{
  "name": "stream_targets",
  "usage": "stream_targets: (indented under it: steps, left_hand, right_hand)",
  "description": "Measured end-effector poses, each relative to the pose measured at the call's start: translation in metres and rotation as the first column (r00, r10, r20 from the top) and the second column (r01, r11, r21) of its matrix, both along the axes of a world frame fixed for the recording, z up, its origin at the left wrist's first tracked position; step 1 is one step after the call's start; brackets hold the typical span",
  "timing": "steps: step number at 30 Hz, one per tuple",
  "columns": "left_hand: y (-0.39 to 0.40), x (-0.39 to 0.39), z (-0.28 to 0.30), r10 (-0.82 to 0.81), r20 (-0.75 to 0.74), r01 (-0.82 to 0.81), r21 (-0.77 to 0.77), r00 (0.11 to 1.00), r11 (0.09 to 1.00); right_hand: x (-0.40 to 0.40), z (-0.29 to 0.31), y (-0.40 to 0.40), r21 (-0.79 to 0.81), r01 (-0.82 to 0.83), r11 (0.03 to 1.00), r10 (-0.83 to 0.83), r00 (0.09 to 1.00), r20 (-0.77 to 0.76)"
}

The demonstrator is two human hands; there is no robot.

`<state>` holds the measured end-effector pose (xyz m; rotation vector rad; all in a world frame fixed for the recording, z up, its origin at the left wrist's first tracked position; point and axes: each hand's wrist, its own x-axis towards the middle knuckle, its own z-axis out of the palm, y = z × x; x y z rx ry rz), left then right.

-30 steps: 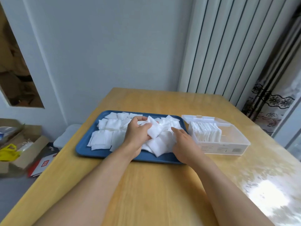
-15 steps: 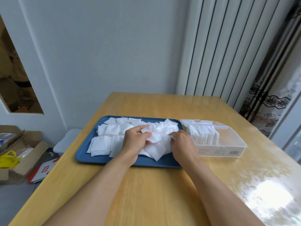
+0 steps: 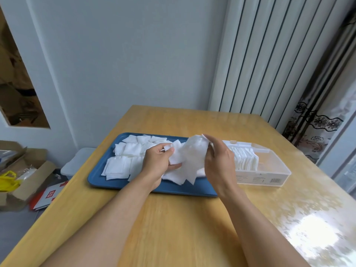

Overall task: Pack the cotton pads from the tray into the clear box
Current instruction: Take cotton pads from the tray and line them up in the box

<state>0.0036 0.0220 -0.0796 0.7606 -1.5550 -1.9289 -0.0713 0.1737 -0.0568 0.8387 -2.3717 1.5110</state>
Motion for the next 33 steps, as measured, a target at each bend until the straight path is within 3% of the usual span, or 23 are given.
stream_targets:
  steps: [3,5,12,18,20,22,28,31,33]
  left_hand:
    - [0.006,0.002,0.003,-0.019,0.022,0.019,-0.026,1.000,0.999]
    - [0.010,0.005,0.008,0.007,0.041,-0.006,-0.044,0.999,0.999]
    - [0.009,0.013,0.015,-0.009,0.080,0.013,-0.050,0.997,0.999]
    - [0.008,0.012,0.017,-0.024,0.045,0.027,-0.060,0.999,0.998]
    - [0.009,0.011,0.019,-0.025,0.019,0.026,-0.071,1.000,0.997]
    - [0.010,0.009,0.018,-0.025,0.014,0.027,-0.084,1.000,0.996]
    - [0.008,0.005,0.017,0.018,-0.005,-0.019,-0.145,1.000,0.989]
    - [0.008,0.004,0.018,-0.008,0.008,0.009,-0.148,1.000,0.989]
    - [0.011,0.004,0.020,-0.106,0.000,0.106,-0.069,0.994,0.992]
  right_hand:
    - [-0.003,-0.010,0.000,0.396,-0.166,0.903,0.137,0.985,0.101]
    - [-0.006,-0.015,0.001,0.501,-0.221,0.837,0.185,0.975,0.122]
    - [-0.010,-0.011,0.005,0.346,0.027,0.938,0.001,0.997,-0.081]
    - [-0.019,0.014,0.016,0.083,0.129,0.988,-0.109,0.972,-0.208]
    - [-0.019,0.019,0.019,-0.008,0.109,0.994,-0.109,0.982,-0.156]
    - [-0.020,0.021,0.020,-0.106,0.016,0.994,-0.016,1.000,-0.005]
    - [-0.016,0.010,0.006,-0.086,-0.285,0.954,0.298,0.923,0.242]
    - [-0.010,0.003,-0.004,-0.193,-0.306,0.932,0.355,0.876,0.328]
    - [-0.006,-0.002,-0.008,-0.234,-0.217,0.948,0.291,0.889,0.354]
